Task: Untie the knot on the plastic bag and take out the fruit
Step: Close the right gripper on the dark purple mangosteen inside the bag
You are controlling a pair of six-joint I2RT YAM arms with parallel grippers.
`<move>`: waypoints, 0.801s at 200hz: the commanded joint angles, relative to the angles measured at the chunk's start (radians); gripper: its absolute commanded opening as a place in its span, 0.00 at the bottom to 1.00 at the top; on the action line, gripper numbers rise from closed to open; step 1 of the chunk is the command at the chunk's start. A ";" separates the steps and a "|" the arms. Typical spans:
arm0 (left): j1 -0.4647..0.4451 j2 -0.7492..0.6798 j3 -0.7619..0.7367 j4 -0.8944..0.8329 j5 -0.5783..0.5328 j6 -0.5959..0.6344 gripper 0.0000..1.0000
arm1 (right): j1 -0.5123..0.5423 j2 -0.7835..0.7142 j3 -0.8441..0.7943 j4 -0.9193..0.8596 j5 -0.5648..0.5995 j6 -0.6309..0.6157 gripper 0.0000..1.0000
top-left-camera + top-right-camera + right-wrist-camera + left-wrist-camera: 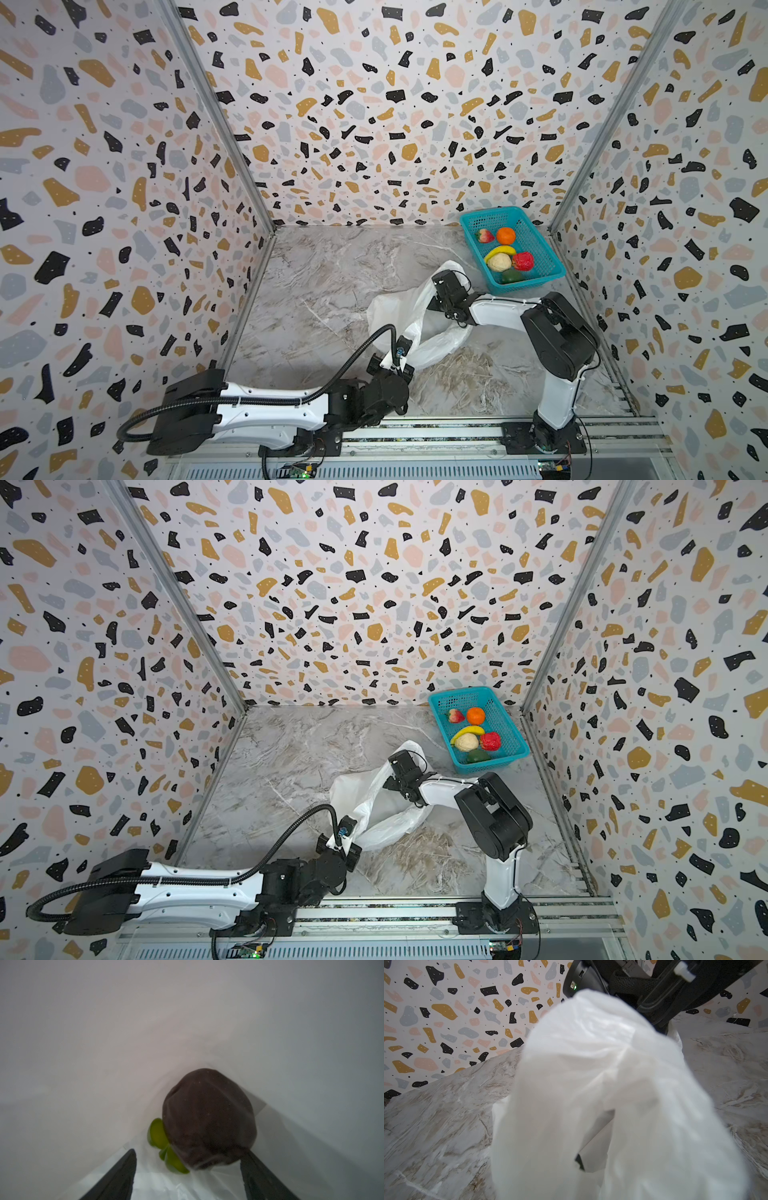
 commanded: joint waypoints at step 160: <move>0.005 0.004 0.019 0.038 -0.016 0.022 0.00 | 0.021 -0.068 -0.040 0.067 -0.028 -0.073 0.38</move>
